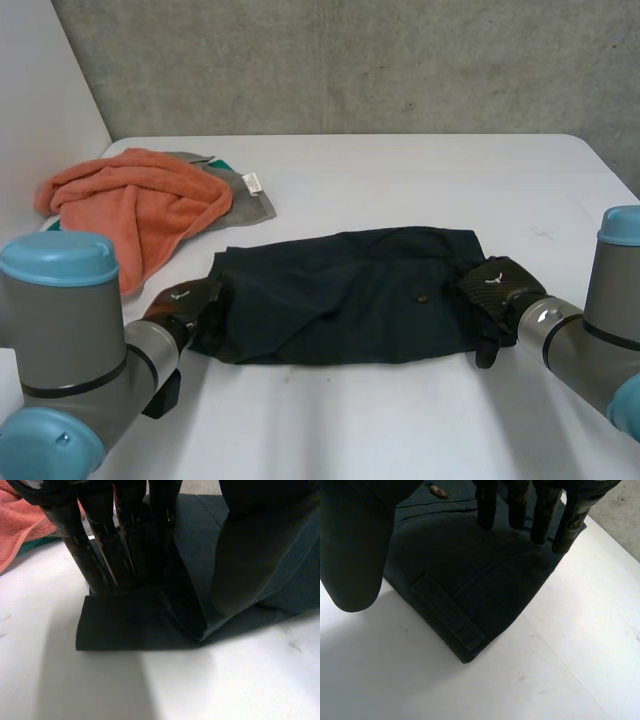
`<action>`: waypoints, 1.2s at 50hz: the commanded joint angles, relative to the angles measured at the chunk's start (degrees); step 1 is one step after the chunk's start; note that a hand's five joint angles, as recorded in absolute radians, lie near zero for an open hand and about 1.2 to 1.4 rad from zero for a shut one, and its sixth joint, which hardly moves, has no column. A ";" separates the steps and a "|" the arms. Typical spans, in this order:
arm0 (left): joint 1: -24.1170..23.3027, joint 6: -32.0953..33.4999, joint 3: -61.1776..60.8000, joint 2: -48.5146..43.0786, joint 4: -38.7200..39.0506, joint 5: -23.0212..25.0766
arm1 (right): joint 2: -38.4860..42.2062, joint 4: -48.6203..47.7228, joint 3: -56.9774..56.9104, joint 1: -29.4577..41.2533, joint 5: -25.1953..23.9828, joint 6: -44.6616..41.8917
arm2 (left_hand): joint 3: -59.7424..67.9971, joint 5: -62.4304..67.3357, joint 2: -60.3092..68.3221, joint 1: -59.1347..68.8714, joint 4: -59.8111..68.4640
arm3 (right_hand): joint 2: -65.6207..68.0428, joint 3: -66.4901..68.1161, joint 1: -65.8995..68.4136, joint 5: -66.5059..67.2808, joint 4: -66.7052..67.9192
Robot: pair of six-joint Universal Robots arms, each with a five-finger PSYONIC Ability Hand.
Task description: Fold the laundry.
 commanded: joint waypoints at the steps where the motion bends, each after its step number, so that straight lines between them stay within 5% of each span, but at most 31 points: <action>1: -0.13 -1.44 1.28 -1.15 1.18 -0.05 | 0.01 0.00 0.13 -0.02 0.00 0.00 | 17.35 17.42 17.31 17.17 17.50 | -0.30 0.30 0.62 -1.45 -1.09; 6: -0.13 -1.35 1.46 -2.65 3.99 -0.32 | 0.01 -0.43 0.13 0.07 0.00 0.00 | 40.54 40.62 40.50 40.37 40.69 | -0.30 0.30 0.62 -1.45 -1.09; 17: 1.80 1.11 4.10 -2.39 4.70 -2.16 | -0.08 -0.52 -0.04 -0.11 0.00 0.00 | 40.57 40.64 40.53 40.39 40.71 | -0.30 0.30 0.62 -1.45 -1.09; 28: 7.43 15.69 3.31 0.25 2.23 -2.69 | 0.53 -1.66 0.13 0.24 -0.09 -0.18 | 40.57 40.64 40.53 40.39 40.71 | 0.37 0.97 1.29 -0.78 -0.42; 38: 7.43 16.31 2.78 -0.27 1.97 -2.25 | 1.50 -5.36 0.75 0.33 0.00 -0.70 | 40.57 40.64 40.53 40.39 40.71 | 9.11 9.71 10.03 7.96 8.32; 42: 6.64 16.40 1.99 -0.10 2.23 -1.99 | 1.85 -5.62 0.75 0.42 0.00 -1.05 | -5.34 -5.27 -5.38 -5.52 -5.19 | 13.32 13.92 14.24 12.17 12.53; 43: 6.64 16.40 1.99 -0.01 2.23 -2.07 | 2.02 -5.62 0.83 0.33 0.00 -1.05 | -8.66 -8.59 -8.70 -8.84 -8.52 | 13.49 14.09 14.41 12.34 12.70; 51: 6.73 16.23 2.43 2.00 2.23 -2.34 | 3.78 -8.61 0.66 0.07 -0.09 -1.23 | -12.90 -12.83 -12.94 -13.08 -12.76 | 34.82 35.42 35.74 33.66 34.03; 55: 6.64 16.23 2.25 3.06 2.23 -2.51 | 4.31 -8.70 0.31 -0.11 0.09 -1.32 | -12.73 -12.66 -12.77 -12.91 -12.59 | 67.19 67.79 68.11 66.04 66.41; 60: 6.46 16.31 1.90 5.16 2.15 -2.34 | 2.82 -8.17 2.15 -1.51 0.00 -2.10 | -12.90 -12.82 -12.94 -13.07 -12.75 | 67.26 67.86 68.18 66.11 66.47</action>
